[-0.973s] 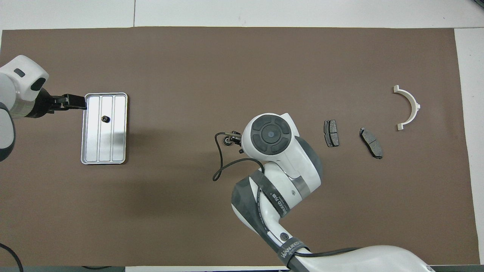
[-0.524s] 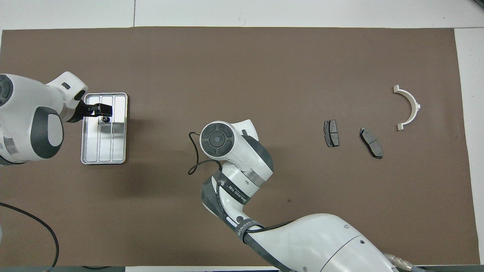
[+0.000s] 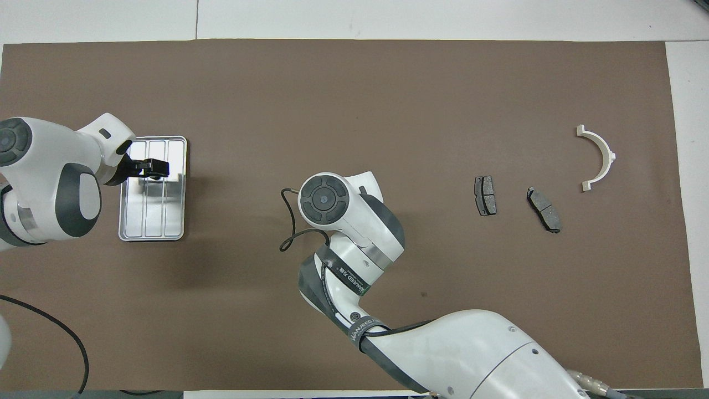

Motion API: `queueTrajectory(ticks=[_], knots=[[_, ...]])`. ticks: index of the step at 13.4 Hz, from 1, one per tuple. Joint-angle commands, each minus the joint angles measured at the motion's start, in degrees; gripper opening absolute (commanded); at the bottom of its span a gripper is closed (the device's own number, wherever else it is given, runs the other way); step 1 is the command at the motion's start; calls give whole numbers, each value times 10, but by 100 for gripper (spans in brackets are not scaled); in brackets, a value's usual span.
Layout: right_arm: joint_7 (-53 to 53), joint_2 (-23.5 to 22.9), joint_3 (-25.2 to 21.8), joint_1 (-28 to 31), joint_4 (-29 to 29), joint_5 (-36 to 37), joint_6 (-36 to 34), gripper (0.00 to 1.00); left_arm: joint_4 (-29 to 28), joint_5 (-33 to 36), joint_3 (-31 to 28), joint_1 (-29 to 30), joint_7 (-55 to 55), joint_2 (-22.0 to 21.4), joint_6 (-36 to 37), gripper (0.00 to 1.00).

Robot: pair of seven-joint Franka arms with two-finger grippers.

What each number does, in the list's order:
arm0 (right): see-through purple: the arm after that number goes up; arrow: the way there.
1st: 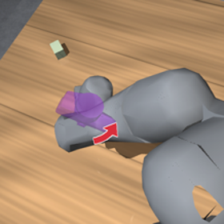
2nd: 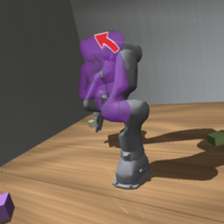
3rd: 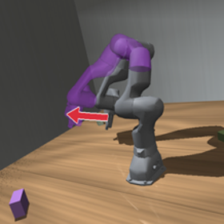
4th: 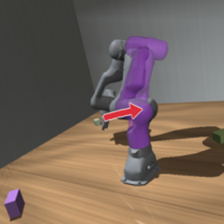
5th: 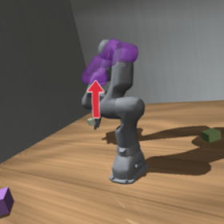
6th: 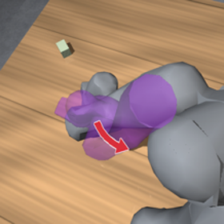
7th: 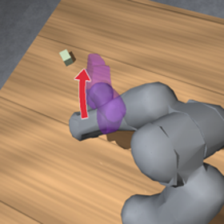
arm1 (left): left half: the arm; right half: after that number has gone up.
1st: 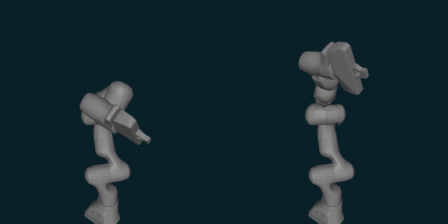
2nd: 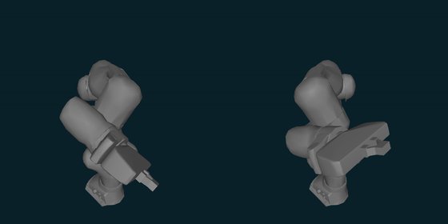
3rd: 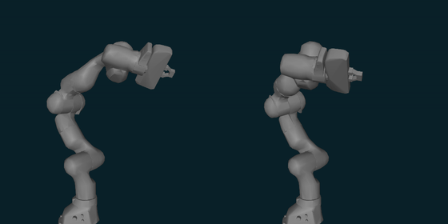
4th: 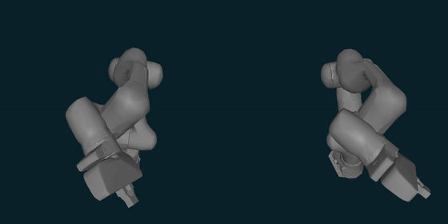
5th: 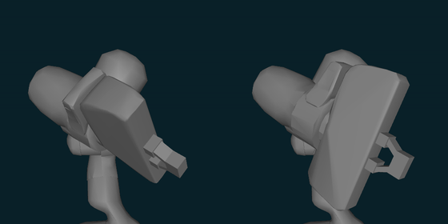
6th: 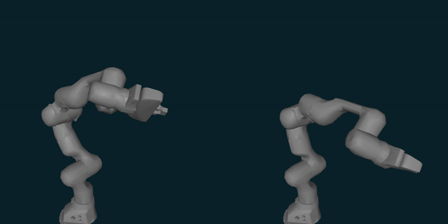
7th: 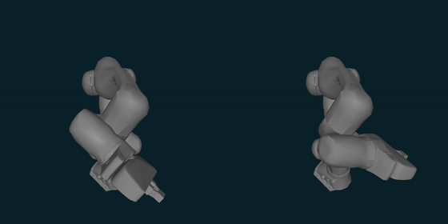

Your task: Place bearing gear from tray to pile

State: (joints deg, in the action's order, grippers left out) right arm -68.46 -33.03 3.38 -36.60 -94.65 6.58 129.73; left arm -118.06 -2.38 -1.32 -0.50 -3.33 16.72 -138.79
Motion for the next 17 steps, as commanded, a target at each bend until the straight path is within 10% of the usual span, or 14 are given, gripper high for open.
queueTrajectory(ticks=[1, 4, 6, 10, 17], knots=[[-13, -3, 6, 3, -5, 11, 11, 80, -16, -8, -3, -6, -11, -6, -18, 99], [-12, -1, 6, 6, -2, 10, -1, 53, -16, -8, -3, -7, -11, -5, -20, 69], [-11, -1, 6, 7, 0, 6, -2, 0, -16, -8, -3, -8, -11, -4, -24, 45], [-8, -2, 4, 8, 18, 7, -24, 0, -16, -8, -3, -15, -10, -4, -25, 0], [318, 53, 5, 159, 110, 5, -239, 0, 144, -9, -2, -14, -9, -17, 210, 0]])
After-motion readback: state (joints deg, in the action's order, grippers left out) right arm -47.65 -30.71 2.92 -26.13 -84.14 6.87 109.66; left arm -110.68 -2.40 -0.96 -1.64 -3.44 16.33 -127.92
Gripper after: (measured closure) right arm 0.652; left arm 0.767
